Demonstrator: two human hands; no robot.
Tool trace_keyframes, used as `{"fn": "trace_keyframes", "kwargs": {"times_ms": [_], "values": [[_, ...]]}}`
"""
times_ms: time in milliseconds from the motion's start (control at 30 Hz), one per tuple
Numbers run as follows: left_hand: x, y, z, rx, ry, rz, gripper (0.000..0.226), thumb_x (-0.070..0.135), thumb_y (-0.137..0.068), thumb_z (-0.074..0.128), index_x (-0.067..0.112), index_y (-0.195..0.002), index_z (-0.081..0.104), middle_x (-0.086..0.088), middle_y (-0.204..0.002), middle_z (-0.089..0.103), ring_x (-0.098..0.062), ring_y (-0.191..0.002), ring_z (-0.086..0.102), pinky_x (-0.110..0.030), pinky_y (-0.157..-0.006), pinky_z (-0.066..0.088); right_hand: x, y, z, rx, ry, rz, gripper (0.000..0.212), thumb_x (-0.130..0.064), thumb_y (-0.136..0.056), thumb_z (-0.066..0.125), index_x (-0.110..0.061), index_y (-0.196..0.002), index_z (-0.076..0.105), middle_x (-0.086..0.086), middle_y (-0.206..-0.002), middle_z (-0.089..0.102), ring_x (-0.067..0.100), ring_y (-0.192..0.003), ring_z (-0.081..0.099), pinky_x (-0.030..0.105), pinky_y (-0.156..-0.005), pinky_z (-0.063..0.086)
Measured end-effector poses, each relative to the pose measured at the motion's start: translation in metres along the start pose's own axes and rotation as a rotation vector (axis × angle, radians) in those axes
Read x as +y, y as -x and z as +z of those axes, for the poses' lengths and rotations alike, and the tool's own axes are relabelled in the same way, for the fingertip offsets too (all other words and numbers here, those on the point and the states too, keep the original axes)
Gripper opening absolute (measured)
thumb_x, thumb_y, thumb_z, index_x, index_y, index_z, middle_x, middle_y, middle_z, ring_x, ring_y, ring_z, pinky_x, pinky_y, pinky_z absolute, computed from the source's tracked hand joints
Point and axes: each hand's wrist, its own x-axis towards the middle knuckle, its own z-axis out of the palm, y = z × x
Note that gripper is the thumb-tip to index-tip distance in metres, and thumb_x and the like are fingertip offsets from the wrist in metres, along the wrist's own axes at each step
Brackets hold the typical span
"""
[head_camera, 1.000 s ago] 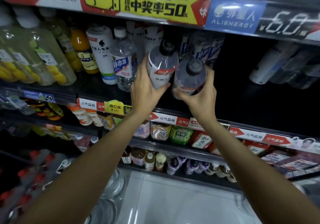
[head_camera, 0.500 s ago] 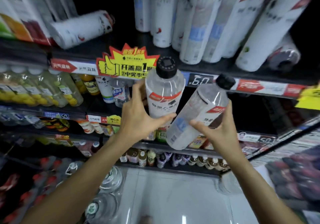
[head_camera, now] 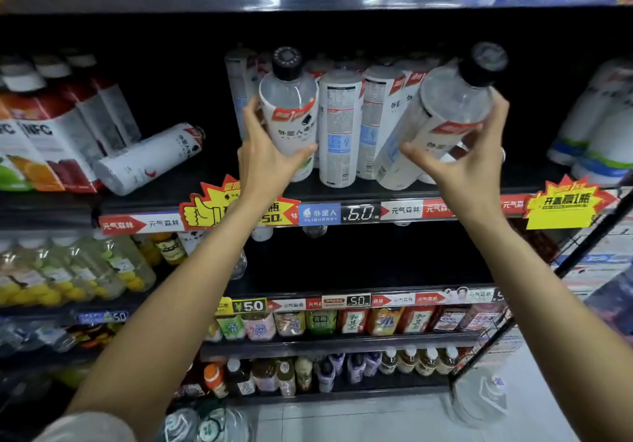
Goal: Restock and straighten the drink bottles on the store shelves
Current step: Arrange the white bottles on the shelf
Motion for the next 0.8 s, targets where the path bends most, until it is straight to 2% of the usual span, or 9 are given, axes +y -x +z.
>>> {"fn": "trace_keyframes", "kwargs": {"times_ms": [33, 100, 167, 233, 300, 400, 533, 667, 800], "values": [[-0.005, -0.005, 0.002, -0.02, -0.015, -0.032, 0.093, 0.026, -0.068, 0.085, 0.008, -0.138, 0.027, -0.006, -0.129, 0.058, -0.011, -0.11, 0.057, 0.002, -0.079, 0.038, 0.004, -0.006, 0.003, -0.015, 0.018, 0.013, 0.09, -0.023, -0.072, 0.084, -0.005, -0.139, 0.027, -0.019, -0.119, 0.054, -0.005, -0.109, 0.055, 0.016, -0.093, 0.045], [-0.015, -0.016, 0.008, -0.043, -0.047, -0.079, 0.09, 0.027, -0.069, 0.085, 0.009, -0.136, 0.028, -0.006, -0.127, 0.059, -0.016, -0.112, 0.058, -0.014, -0.087, 0.045, 0.018, -0.018, 0.009, -0.005, 0.087, 0.039, 0.086, -0.026, -0.072, 0.084, -0.007, -0.137, 0.03, -0.027, -0.102, 0.057, -0.008, -0.097, 0.058, 0.017, -0.087, 0.048], [-0.023, -0.026, 0.011, -0.051, -0.071, -0.114, 0.09, 0.029, -0.069, 0.084, 0.01, -0.136, 0.027, -0.005, -0.13, 0.057, -0.022, -0.118, 0.056, -0.033, -0.097, 0.046, 0.028, -0.031, 0.017, 0.024, 0.167, 0.077, 0.086, -0.036, -0.071, 0.082, -0.01, -0.136, 0.032, -0.016, -0.096, 0.063, 0.003, -0.087, 0.063, 0.027, -0.082, 0.052], [-0.028, -0.034, 0.014, -0.065, -0.064, -0.154, 0.091, 0.03, -0.07, 0.084, 0.01, -0.137, 0.026, -0.006, -0.134, 0.054, -0.023, -0.122, 0.054, -0.04, -0.101, 0.045, 0.037, -0.04, 0.023, 0.032, 0.272, 0.121, 0.087, -0.042, -0.071, 0.08, -0.011, -0.136, 0.031, 0.004, -0.093, 0.067, 0.018, -0.081, 0.064, 0.039, -0.079, 0.053], [-0.031, -0.041, 0.017, -0.093, -0.061, -0.179, 0.091, 0.029, -0.07, 0.084, 0.009, -0.138, 0.026, -0.008, -0.136, 0.052, -0.023, -0.124, 0.052, -0.042, -0.102, 0.044, 0.047, -0.048, 0.025, 0.03, 0.358, 0.144, 0.088, -0.043, -0.072, 0.079, -0.01, -0.138, 0.031, 0.009, -0.097, 0.067, 0.019, -0.081, 0.061, 0.039, -0.079, 0.051], [-0.032, -0.051, 0.02, -0.124, -0.113, -0.191, 0.094, 0.032, -0.068, 0.085, 0.009, -0.14, 0.029, -0.01, -0.138, 0.045, -0.024, -0.125, 0.048, -0.045, -0.104, 0.042, 0.055, -0.054, 0.028, -0.006, 0.492, 0.128, 0.089, -0.053, -0.072, 0.075, -0.007, -0.137, 0.033, 0.009, -0.122, 0.057, 0.026, -0.105, 0.057, 0.038, -0.08, 0.047], [-0.027, -0.047, 0.019, -0.102, -0.297, -0.15, 0.095, 0.045, -0.067, 0.082, 0.012, -0.141, 0.034, -0.01, -0.137, 0.043, -0.028, -0.123, 0.049, -0.048, -0.098, 0.045, 0.05, -0.053, 0.026, -0.031, 0.854, 0.086, 0.091, -0.062, -0.074, 0.066, 0.0, -0.134, 0.035, 0.019, -0.128, 0.041, 0.035, -0.101, 0.053, 0.037, -0.064, 0.039], [-0.024, -0.035, 0.017, -0.06, -0.339, -0.085, 0.103, 0.042, -0.072, 0.08, 0.015, -0.15, 0.018, -0.012, -0.143, 0.039, -0.03, -0.123, 0.05, -0.048, -0.093, 0.047, 0.06, -0.031, 0.025, -0.038, 0.841, 0.059, 0.101, -0.04, -0.079, 0.075, -0.015, -0.152, 0.009, 0.018, -0.123, 0.043, 0.035, -0.084, 0.056, 0.034, -0.057, 0.034], [-0.017, -0.027, 0.02, -0.051, -0.368, -0.083, 0.104, 0.028, -0.075, 0.078, 0.017, -0.152, 0.009, -0.014, -0.143, 0.036, -0.034, -0.123, 0.05, -0.05, -0.093, 0.047, 0.067, -0.022, 0.031, -0.035, 0.744, 0.061, 0.098, -0.027, -0.083, 0.073, -0.024, -0.153, 0.003, 0.018, -0.115, 0.042, 0.034, -0.085, 0.052, 0.036, -0.062, 0.039]]}}
